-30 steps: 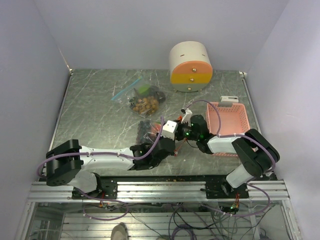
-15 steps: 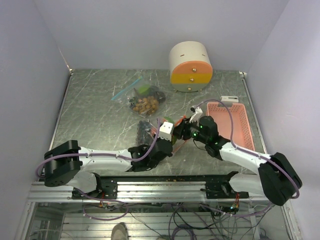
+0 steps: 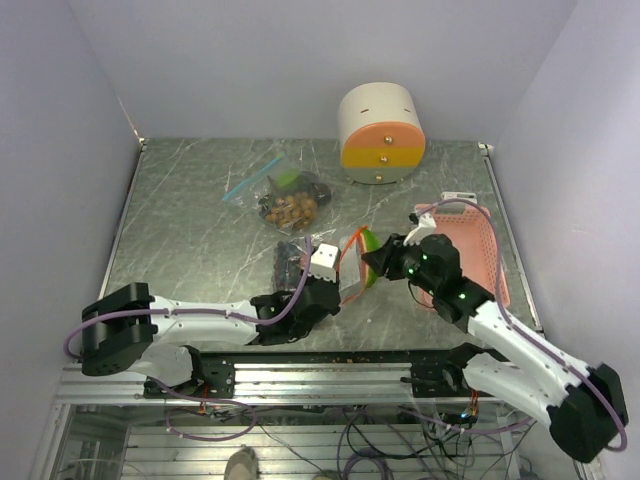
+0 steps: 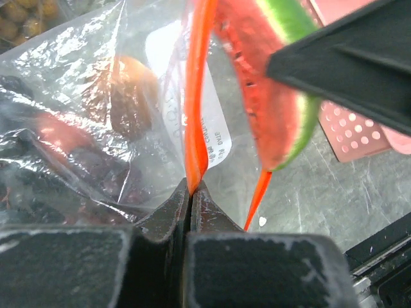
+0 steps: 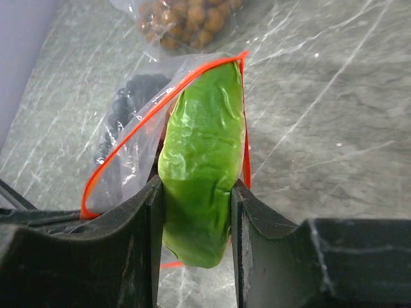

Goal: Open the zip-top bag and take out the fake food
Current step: Pick up the fake fruit from the zipper food storage bag.

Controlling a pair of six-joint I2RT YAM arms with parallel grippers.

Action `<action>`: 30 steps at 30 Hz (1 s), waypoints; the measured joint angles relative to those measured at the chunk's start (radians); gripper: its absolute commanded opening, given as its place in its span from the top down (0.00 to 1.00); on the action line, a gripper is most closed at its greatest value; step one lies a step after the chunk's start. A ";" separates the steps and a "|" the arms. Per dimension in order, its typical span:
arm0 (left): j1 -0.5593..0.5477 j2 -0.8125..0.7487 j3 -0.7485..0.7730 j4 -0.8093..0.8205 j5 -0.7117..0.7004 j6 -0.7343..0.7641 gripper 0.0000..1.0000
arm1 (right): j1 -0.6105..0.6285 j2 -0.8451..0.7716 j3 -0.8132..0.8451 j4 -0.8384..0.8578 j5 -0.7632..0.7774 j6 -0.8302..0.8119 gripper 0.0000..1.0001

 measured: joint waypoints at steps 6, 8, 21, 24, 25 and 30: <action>0.000 -0.031 0.000 -0.029 -0.040 -0.027 0.92 | 0.007 -0.188 0.016 -0.183 0.184 -0.002 1.00; 0.000 -0.048 -0.001 -0.028 -0.046 -0.032 0.92 | 0.007 -0.200 0.040 -0.243 0.282 -0.002 1.00; 0.001 -0.027 0.008 0.008 -0.040 -0.055 0.92 | 0.021 -0.177 0.138 -0.361 0.505 -0.012 0.99; 0.001 -0.002 0.030 0.010 -0.031 -0.051 0.91 | 0.021 -0.168 0.153 -0.392 0.533 -0.011 0.99; 0.001 0.003 0.032 0.009 -0.030 -0.049 0.91 | 0.020 -0.175 0.154 -0.397 0.534 -0.011 0.99; 0.002 0.033 0.046 -0.008 -0.033 -0.048 0.90 | 0.010 -0.289 0.154 -0.403 0.513 -0.012 0.98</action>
